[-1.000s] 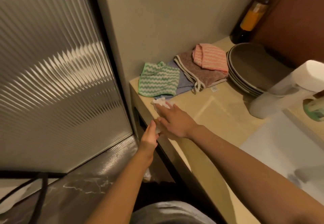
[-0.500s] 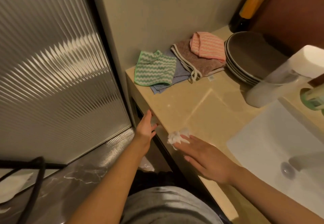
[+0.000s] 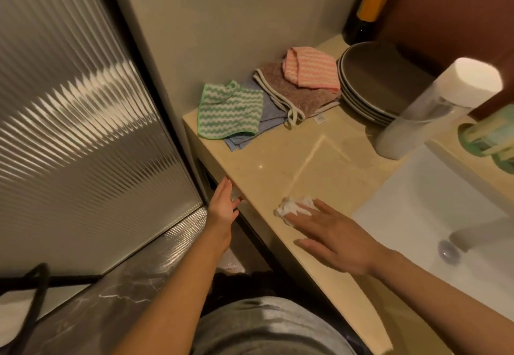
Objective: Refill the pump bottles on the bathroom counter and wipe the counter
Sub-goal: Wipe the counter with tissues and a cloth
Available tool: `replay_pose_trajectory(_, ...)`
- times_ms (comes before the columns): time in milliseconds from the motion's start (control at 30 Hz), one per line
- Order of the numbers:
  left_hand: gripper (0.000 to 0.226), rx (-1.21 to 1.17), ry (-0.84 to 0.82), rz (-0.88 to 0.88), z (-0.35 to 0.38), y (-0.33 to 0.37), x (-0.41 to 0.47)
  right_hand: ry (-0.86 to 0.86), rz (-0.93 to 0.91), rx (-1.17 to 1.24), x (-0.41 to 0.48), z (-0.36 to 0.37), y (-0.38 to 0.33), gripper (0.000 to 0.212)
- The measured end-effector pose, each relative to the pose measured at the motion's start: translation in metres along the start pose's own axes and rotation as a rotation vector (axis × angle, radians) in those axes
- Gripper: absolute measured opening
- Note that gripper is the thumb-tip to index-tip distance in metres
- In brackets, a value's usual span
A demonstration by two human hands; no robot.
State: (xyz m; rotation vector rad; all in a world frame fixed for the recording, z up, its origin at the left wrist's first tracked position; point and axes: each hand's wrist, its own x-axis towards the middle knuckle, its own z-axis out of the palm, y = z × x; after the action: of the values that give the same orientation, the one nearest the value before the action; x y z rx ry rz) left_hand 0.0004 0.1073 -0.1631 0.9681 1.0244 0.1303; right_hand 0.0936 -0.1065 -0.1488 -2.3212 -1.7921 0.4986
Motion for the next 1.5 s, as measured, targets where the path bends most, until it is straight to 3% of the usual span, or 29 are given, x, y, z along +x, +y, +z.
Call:
replay_pose_trajectory(200, 0.043, -0.046, 0.074, 0.038, 0.008, -0.004, -0.002, 0.189, 0.256, 0.068, 0.075, -0.001, -0.008, 0.053)
replay_pose_trajectory(333, 0.04, -0.014, 0.124, 0.074, 0.004, -0.011, 0.002, 0.281, 0.327, 0.16, 0.072, 0.01, -0.029, 0.055)
replay_pose_trajectory(733, 0.052, 0.248, 0.313, 0.267, 0.017, 0.001, 0.013, 0.013, 0.136, -0.159, -0.061, 0.007, 0.0, 0.052)
replay_pose_trajectory(967, 0.067, 0.262, 0.296, 0.38, 0.027, 0.012, 0.019, 0.011, 0.365, -0.134, -0.005, -0.027, 0.048, 0.064)
replay_pose_trajectory(1067, 0.06, 0.141, 0.36, 0.264, 0.021, 0.02, 0.03, 0.08, 0.558, -0.071, 0.028, -0.037, 0.069, 0.058)
replay_pose_trajectory(1167, 0.014, -0.11, 0.456, 0.048, 0.012, 0.029, 0.052, 0.161, 0.78, 0.115, 0.056, -0.041, 0.073, 0.054)
replay_pose_trajectory(1300, 0.03, -0.224, 0.411, -0.145, 0.02, 0.04, 0.06, 0.291, 0.898, 0.143, 0.078, -0.028, 0.04, 0.06)
replay_pose_trajectory(1500, 0.053, -0.07, 0.338, -0.102, 0.018, 0.055, 0.088, 0.315, 0.799, 0.172, 0.08, -0.01, -0.025, 0.063)
